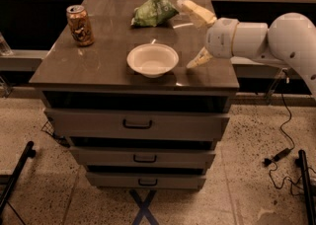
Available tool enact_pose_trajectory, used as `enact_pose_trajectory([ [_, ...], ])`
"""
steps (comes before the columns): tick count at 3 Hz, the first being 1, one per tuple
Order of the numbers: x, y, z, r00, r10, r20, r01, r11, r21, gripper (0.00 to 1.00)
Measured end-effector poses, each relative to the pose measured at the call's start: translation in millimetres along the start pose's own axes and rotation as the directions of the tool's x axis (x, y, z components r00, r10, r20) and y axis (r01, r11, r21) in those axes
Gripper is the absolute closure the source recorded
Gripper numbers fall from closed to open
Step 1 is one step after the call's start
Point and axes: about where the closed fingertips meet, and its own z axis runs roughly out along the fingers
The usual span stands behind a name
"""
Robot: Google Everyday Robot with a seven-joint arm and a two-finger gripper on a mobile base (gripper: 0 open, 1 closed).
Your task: Move paper bowl near green jalapeno chip bag
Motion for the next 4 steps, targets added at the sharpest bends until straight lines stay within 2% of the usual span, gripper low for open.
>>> enact_pose_trajectory([
  [2,-8.4,2.2,7.1,0.999,0.014,0.032,-0.014,0.9999,0.004,0.0],
  [4,-22.5,4.4,16.2,0.996,0.027,0.086,-0.028,0.9995,0.011,0.22],
])
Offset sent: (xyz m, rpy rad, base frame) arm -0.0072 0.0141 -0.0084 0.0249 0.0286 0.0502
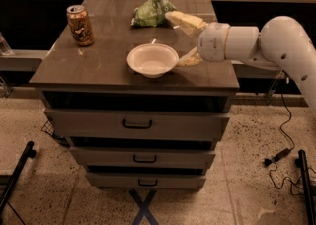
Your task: Move paper bowl near green jalapeno chip bag
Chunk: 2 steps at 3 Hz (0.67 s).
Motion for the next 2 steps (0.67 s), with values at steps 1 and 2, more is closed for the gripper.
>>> enact_pose_trajectory([
  [1,-6.3,2.8,4.4,1.0,-0.001,0.026,0.001,1.0,-0.007,0.28],
  [2,-10.3,6.8,6.9,0.999,-0.009,0.045,0.01,0.9997,-0.021,0.3],
])
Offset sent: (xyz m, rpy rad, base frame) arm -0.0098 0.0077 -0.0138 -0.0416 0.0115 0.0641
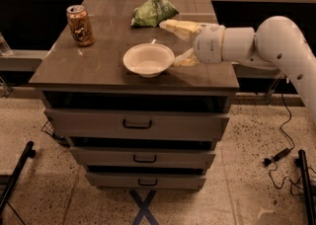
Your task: Move paper bowl near green jalapeno chip bag
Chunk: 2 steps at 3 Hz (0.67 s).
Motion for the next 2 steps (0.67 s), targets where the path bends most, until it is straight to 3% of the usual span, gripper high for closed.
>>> enact_pose_trajectory([
  [2,-6.5,14.8,2.9,0.998,-0.039,0.039,0.041,0.9972,-0.062,0.35],
])
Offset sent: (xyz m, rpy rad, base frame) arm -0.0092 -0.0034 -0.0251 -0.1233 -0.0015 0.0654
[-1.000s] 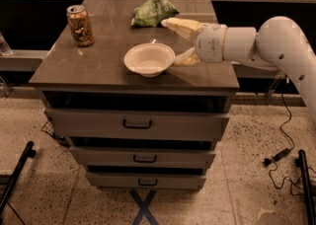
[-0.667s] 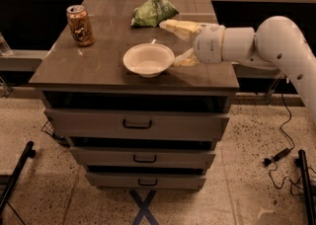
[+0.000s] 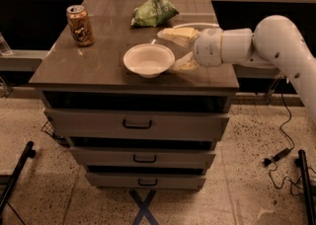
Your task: Move paper bowl near green jalapeno chip bag
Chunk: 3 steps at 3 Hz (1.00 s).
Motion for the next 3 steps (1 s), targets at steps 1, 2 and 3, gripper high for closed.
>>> enact_pose_trajectory([
  [1,-3.2,6.2,1.8,1.0,-0.019,0.019,0.02,0.9994,-0.027,0.5],
  [2,-5.8,9.9,3.2,0.999,-0.03,0.035,0.032,0.9986,-0.041,0.65],
  [3,-7.7,12.9,4.2,0.998,-0.037,0.046,0.039,0.9978,-0.053,0.76],
])
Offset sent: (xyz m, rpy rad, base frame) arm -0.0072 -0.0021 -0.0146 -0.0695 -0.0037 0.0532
